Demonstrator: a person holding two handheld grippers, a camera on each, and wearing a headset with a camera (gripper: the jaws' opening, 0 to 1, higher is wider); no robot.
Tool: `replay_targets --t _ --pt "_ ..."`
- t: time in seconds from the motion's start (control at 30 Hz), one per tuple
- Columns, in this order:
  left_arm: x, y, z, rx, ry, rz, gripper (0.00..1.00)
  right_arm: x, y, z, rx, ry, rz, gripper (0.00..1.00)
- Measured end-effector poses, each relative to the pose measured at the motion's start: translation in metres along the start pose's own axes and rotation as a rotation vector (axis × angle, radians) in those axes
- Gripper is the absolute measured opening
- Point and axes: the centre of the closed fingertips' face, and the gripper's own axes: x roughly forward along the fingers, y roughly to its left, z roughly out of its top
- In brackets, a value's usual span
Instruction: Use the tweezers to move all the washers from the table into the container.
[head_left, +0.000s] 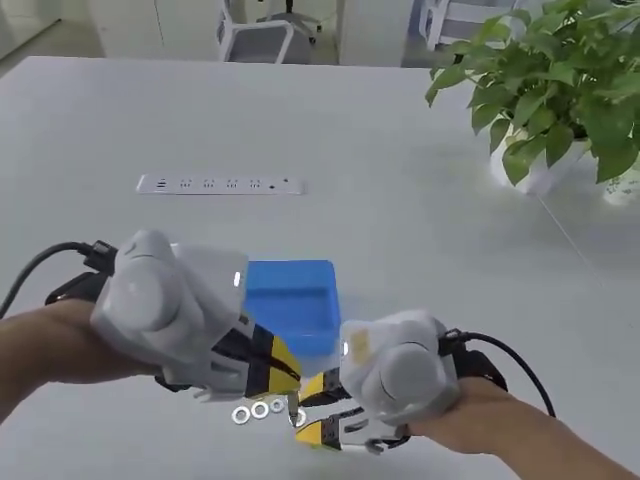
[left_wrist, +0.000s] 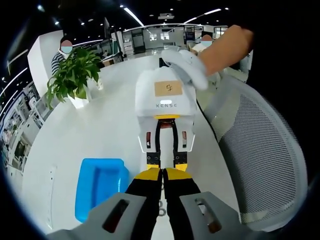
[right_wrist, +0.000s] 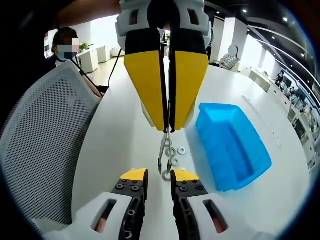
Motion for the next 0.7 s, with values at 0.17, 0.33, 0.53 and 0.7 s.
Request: replay_targets --t 0.17,0.33,0.53,0.7 --pt "0.0041 0.0006 -0.0013 0.005 0.009 -0.012 0.05 -0.0004 -0.0016 0.0004 0.002 -0.004 -0.005 0.20" --pt "0.0072 0.0008 -0.0033 0.004 0.015 -0.021 0.05 -0.0003 -0.0029 -0.0021 0.009 -0.003 -0.008 0.20" --pt "0.0089 0.0024 -0.0023 -0.005 0.004 -0.023 0.05 -0.0007 -0.0030 -0.0034 0.015 -0.007 -0.008 0.20" --pt "0.0094 0.0037 -0.0021 -0.008 0.002 -0.023 0.05 -0.0001 -0.0039 -0.0032 0.015 -0.009 -0.009 0.19"
